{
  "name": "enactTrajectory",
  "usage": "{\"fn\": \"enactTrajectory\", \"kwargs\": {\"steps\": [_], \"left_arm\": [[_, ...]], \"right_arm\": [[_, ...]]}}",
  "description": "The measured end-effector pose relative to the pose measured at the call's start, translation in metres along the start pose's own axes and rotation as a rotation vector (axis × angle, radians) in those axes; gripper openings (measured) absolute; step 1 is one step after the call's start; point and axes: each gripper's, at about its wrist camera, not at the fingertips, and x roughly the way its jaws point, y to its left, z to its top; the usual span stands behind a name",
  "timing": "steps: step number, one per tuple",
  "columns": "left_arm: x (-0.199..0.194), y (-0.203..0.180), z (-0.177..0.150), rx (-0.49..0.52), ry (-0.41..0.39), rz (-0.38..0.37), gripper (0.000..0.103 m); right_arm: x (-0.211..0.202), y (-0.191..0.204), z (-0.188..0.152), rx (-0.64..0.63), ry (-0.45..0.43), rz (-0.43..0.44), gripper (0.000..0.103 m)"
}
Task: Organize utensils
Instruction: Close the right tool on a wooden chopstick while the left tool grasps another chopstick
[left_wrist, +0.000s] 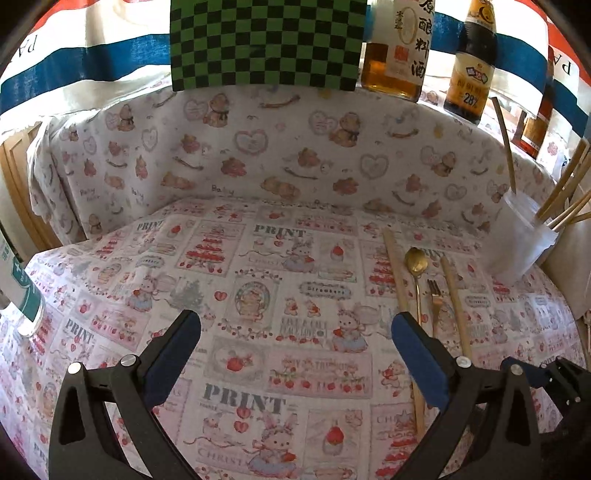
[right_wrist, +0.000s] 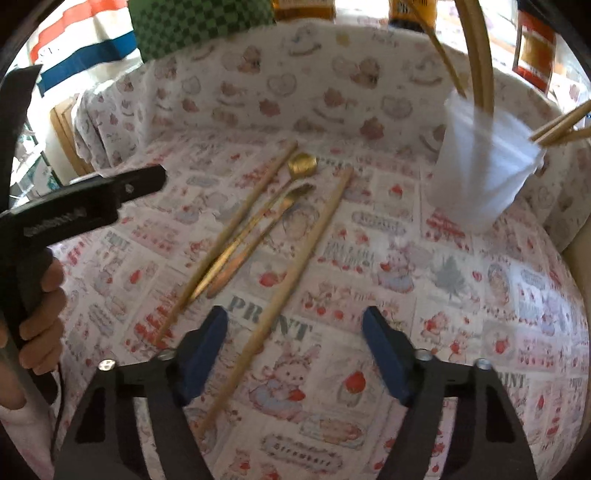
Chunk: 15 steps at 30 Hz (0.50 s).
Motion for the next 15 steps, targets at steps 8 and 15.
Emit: {"fn": "enactTrajectory", "kwargs": {"steps": [8,15], "left_arm": [[-0.001,-0.003,0.000,0.009,-0.013,0.016,0.103],[-0.006,-0.010,-0.003,0.029,-0.016,0.007,0.103]], "right_arm": [[-0.003,0.004,-0.004,-0.042,-0.029,-0.042,0.031],[-0.004,-0.005,-0.001,-0.010,-0.033,-0.095,0.008]]}}
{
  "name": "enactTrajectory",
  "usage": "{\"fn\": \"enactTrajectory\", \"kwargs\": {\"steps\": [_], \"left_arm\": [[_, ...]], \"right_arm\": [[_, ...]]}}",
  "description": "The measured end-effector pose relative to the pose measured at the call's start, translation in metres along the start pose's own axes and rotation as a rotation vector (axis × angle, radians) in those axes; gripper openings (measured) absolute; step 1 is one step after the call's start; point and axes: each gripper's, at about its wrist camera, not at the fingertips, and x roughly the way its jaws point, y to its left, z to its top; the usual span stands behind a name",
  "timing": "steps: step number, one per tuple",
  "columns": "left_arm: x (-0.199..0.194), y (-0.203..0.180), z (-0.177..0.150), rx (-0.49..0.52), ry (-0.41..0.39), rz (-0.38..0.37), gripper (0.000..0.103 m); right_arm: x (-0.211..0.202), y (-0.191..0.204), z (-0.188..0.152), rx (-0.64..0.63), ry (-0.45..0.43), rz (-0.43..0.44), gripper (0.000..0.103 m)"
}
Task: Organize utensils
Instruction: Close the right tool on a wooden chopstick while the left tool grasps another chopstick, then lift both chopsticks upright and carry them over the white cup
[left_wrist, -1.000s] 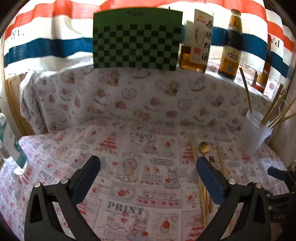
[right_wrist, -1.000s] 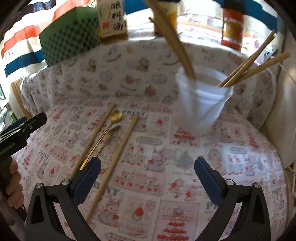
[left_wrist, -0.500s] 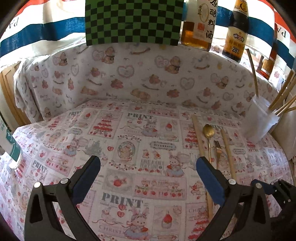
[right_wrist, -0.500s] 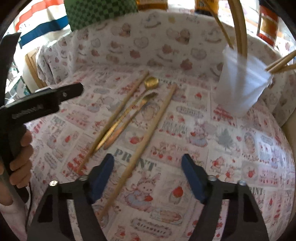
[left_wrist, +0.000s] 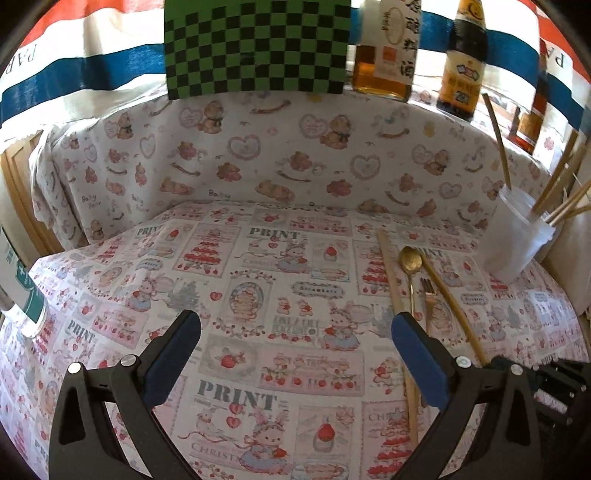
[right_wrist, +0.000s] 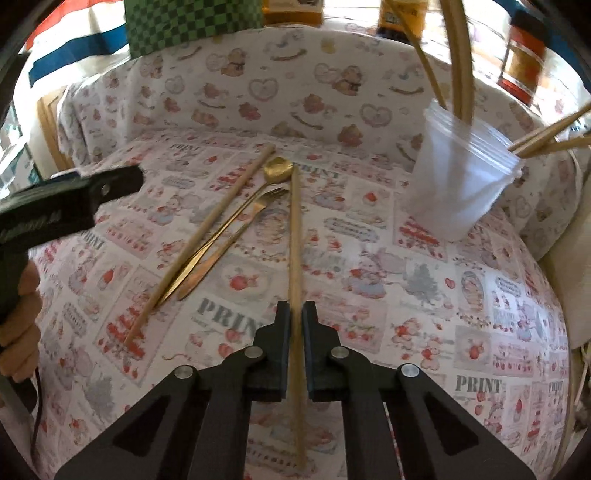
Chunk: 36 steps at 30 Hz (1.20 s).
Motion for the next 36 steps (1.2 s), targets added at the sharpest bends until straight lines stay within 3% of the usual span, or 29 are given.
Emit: {"fn": "enactTrajectory", "kwargs": {"steps": [6,10,13,17,20,23,26,30,36], "left_arm": [[0.003,-0.018,-0.004,0.085,0.052,-0.050,0.103],[-0.001,-0.038,-0.009,0.177,0.048,-0.029,0.103],[-0.007,-0.042,-0.011,0.169,0.061,-0.100,0.089],[-0.010,-0.049,-0.014,0.187,0.094,-0.178,0.063],[-0.005,-0.057,-0.020,0.207,0.156,-0.224,0.049],[0.003,-0.069,-0.035,0.284,0.244,-0.242,0.032],[0.003,-0.077,-0.044,0.342,0.239,-0.195,0.028],[0.005,-0.068,-0.042,0.289,0.254,-0.190,0.008],[0.005,-0.044,-0.031,0.174,0.226,-0.209,0.006]], "right_arm": [[-0.013,-0.021,0.008,0.088,-0.073,-0.010,0.008],[-0.028,-0.029,0.013,0.095,-0.165,-0.043,0.008],[-0.040,-0.033,0.015,0.098,-0.231,-0.050,0.008],[-0.051,-0.042,0.016,0.143,-0.284,0.013,0.008],[-0.057,-0.048,0.017,0.172,-0.314,0.024,0.008],[-0.060,-0.047,0.019,0.150,-0.327,-0.027,0.008],[-0.059,-0.048,0.018,0.156,-0.319,-0.018,0.008],[-0.057,-0.045,0.017,0.143,-0.315,-0.026,0.008],[-0.056,-0.040,0.016,0.127,-0.312,-0.025,0.008]]}}
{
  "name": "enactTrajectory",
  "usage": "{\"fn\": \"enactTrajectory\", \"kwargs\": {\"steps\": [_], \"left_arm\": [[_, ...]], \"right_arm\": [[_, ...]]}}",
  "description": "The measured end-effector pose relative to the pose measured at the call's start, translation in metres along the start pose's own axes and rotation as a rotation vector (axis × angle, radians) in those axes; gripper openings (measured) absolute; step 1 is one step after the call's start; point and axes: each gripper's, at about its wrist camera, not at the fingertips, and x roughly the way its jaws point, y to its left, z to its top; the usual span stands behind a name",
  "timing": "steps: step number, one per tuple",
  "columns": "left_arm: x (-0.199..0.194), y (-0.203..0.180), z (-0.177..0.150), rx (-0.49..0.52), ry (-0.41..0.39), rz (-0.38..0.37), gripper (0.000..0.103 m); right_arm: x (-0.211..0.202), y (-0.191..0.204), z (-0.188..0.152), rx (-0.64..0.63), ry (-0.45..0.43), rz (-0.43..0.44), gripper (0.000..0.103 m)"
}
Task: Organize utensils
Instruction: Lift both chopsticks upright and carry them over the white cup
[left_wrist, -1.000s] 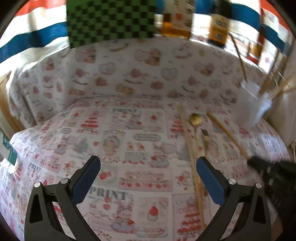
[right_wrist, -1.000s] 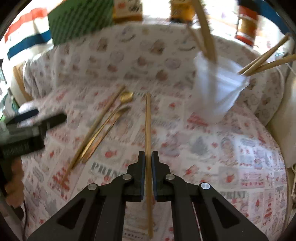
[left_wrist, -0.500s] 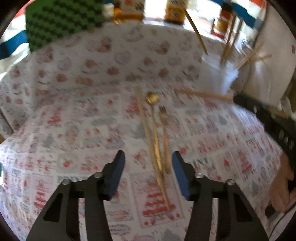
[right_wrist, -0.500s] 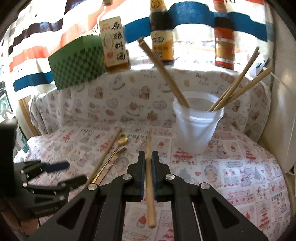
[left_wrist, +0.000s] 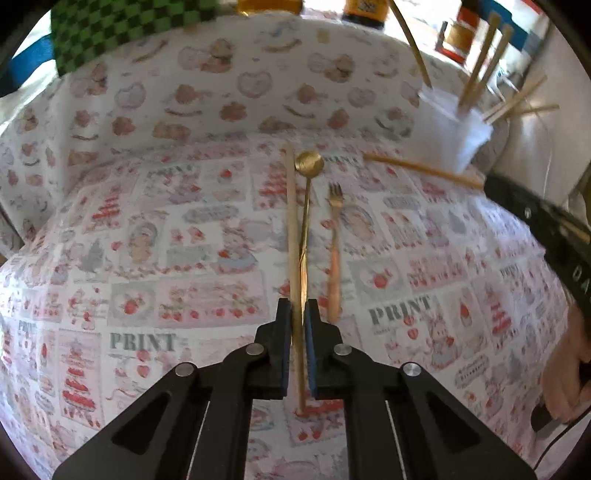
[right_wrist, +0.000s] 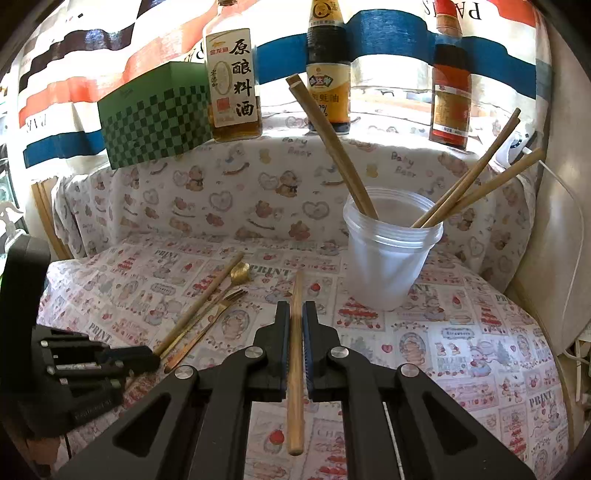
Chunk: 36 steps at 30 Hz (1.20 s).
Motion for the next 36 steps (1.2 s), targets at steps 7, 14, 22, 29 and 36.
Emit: {"fn": "enactTrajectory", "kwargs": {"steps": [7,14,22,29,36], "left_arm": [[-0.033,0.011,0.005,-0.052,-0.157,-0.018,0.005],[-0.078,0.013,0.008,-0.052,-0.402,-0.009,0.005],[-0.107,0.027,0.006,-0.119,-0.568,-0.021,0.005],[-0.121,0.033,-0.001,-0.153,-0.634,-0.008,0.005],[-0.128,0.035,-0.003,-0.158,-0.665,-0.006,0.005]], "right_arm": [[-0.009,-0.002,0.001,0.024,-0.042,0.046,0.008],[-0.038,-0.005,0.004,0.053,-0.191,0.113,0.008],[-0.048,-0.007,0.005,0.078,-0.234,0.134,0.008],[-0.053,-0.006,0.004,0.076,-0.253,0.146,0.008],[-0.059,-0.005,0.004,0.077,-0.282,0.144,0.008]]}}
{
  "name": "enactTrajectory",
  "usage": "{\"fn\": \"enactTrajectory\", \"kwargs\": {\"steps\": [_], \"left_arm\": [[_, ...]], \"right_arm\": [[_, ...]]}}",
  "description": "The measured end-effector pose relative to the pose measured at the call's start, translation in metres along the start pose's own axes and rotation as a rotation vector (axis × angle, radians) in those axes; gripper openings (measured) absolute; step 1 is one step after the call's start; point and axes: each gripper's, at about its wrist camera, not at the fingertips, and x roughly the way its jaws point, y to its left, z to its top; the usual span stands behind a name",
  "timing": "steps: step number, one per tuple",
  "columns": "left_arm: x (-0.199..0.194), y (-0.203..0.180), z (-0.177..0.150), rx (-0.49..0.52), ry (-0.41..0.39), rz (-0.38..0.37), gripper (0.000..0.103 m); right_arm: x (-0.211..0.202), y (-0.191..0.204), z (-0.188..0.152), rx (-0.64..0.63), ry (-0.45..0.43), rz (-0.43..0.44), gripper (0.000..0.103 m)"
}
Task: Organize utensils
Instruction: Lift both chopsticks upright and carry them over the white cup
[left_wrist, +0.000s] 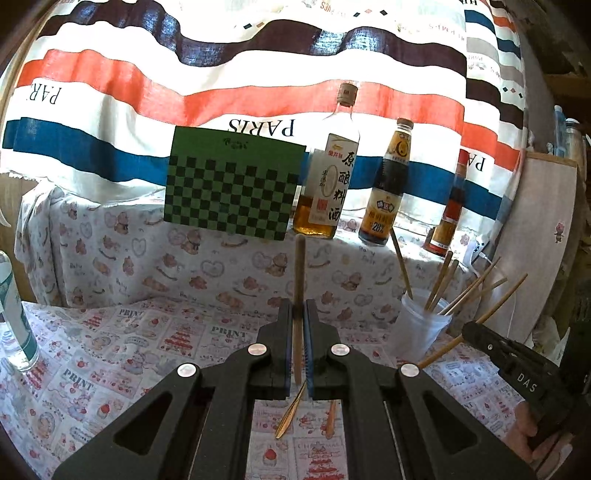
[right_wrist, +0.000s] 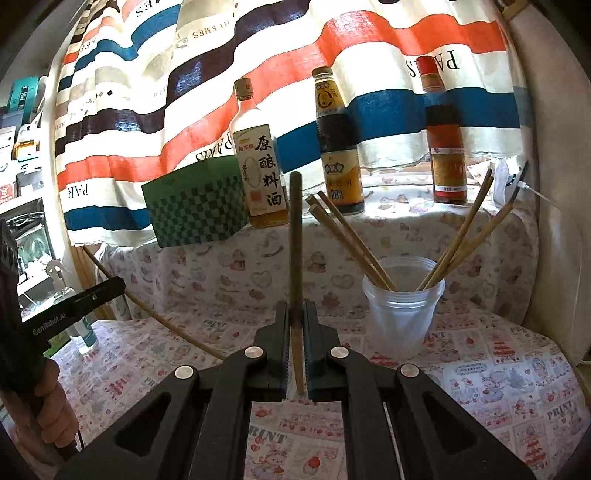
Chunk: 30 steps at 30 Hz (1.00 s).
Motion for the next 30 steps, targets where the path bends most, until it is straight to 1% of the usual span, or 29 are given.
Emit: {"fn": "enactTrajectory", "kwargs": {"steps": [3,8,12,15,18,24,27,30], "left_arm": [[0.000,-0.002,0.000,0.013,-0.003,0.006,0.005],[0.000,-0.006,-0.002,0.034,-0.003,0.002,0.005],[0.009,-0.007,-0.006,0.041,0.033,0.008,0.005],[0.013,-0.006,-0.007,0.043,0.042,0.012,0.005],[0.017,-0.005,-0.008,0.042,0.068,-0.002,0.005],[0.030,-0.005,-0.014,0.053,0.112,0.025,0.006],[0.030,-0.004,-0.015,0.043,0.117,0.028,0.006],[0.029,0.001,-0.014,0.005,0.110,0.014,0.006]], "right_arm": [[0.000,0.005,-0.001,-0.027,-0.004,-0.013,0.008],[0.003,0.009,-0.003,-0.043,0.012,-0.007,0.008],[0.009,0.008,-0.004,-0.043,0.041,-0.008,0.008],[0.014,0.006,-0.006,-0.040,0.060,-0.006,0.008],[0.018,0.009,-0.008,-0.058,0.089,-0.005,0.008],[0.027,0.017,-0.014,-0.104,0.129,-0.014,0.008],[0.028,0.018,-0.015,-0.111,0.137,-0.020,0.008],[0.027,0.014,-0.014,-0.088,0.132,-0.015,0.008]]}}
